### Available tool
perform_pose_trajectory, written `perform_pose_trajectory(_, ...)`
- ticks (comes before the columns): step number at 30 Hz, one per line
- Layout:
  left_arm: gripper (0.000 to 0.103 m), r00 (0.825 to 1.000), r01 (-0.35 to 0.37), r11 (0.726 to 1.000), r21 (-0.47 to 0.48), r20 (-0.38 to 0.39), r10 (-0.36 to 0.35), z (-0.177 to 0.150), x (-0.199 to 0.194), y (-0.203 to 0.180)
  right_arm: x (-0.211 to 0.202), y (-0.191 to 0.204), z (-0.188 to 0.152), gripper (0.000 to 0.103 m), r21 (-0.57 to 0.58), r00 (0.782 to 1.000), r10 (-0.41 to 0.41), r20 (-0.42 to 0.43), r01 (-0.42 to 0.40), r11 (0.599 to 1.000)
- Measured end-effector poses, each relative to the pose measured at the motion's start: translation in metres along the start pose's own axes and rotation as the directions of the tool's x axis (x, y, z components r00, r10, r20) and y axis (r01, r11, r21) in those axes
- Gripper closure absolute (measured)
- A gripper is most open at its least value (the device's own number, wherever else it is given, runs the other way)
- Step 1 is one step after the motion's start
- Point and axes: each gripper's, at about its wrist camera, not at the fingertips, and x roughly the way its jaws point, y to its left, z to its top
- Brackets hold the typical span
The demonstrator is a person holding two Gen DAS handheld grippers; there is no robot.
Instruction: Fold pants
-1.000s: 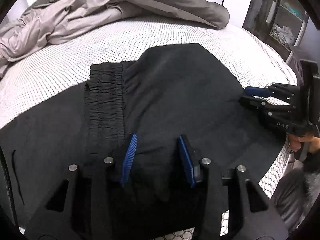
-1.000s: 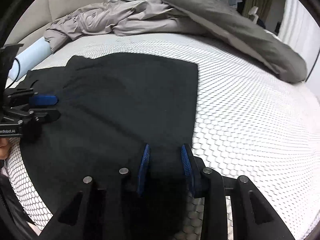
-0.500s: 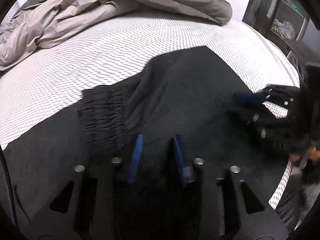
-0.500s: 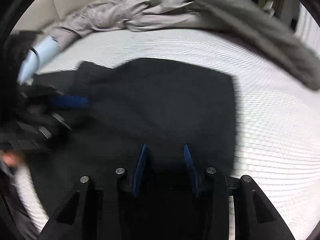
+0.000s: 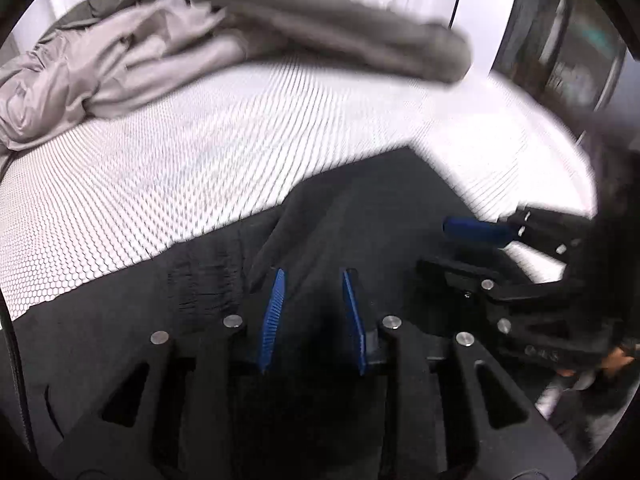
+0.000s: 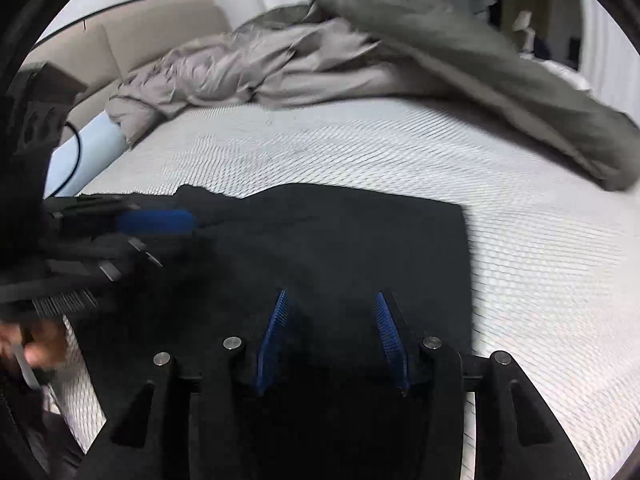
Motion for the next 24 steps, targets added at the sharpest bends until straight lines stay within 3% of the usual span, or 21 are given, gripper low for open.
perform_pose_trajectory(1, 0.078, 0.999, -0.021, 1.000, -0.001, -0.031, 0.021, -0.002, 0.013, 0.005, 0.014, 0.003, 0.002, 0.056, -0.002, 0.999, 0.013, -0.033, -0.013, 1.000)
perform_pose_trajectory(5, 0.089, 0.998, 0.068, 0.994, -0.088, -0.012, -0.070, -0.008, 0.016, 0.032, 0.029, -0.014, 0.002, 0.057, -0.019, 0.993, -0.088, -0.085, 0.087, 0.996)
perform_pose_trajectory(7, 0.094, 0.999, 0.052, 0.996, -0.068, 0.008, -0.052, -0.012, 0.006, 0.036, 0.024, -0.032, -0.001, 0.057, 0.001, 0.975, -0.202, -0.093, 0.203, 0.979)
perform_pose_trajectory(10, 0.094, 1.000, -0.018, 0.996, -0.082, 0.013, 0.019, -0.016, -0.002, 0.042, 0.018, -0.051, -0.007, 0.053, 0.049, 0.960, -0.265, -0.089, 0.270, 0.962)
perform_pose_trajectory(12, 0.094, 1.000, -0.011, 0.994, -0.113, 0.019, 0.014, -0.017, -0.007, 0.047, 0.007, -0.061, -0.010, 0.053, 0.090, 0.966, -0.244, -0.082, 0.251, 0.964)
perform_pose_trajectory(15, 0.094, 0.995, -0.079, 0.992, -0.094, 0.058, 0.085, -0.015, -0.025, 0.044, -0.010, -0.057, -0.008, 0.053, 0.118, 0.968, -0.250, -0.029, 0.251, 0.961)
perform_pose_trajectory(19, 0.093, 0.989, -0.041, 0.996, -0.085, 0.136, 0.053, -0.001, -0.039, 0.026, -0.022, -0.046, 0.003, 0.053, 0.125, 0.987, -0.158, 0.035, 0.152, 0.980)
perform_pose_trajectory(24, 0.093, 0.997, 0.009, 0.996, -0.089, 0.078, -0.002, 0.018, -0.001, 0.011, 0.011, -0.018, 0.022, 0.053, 0.131, 0.999, -0.035, 0.033, 0.031, 0.991)
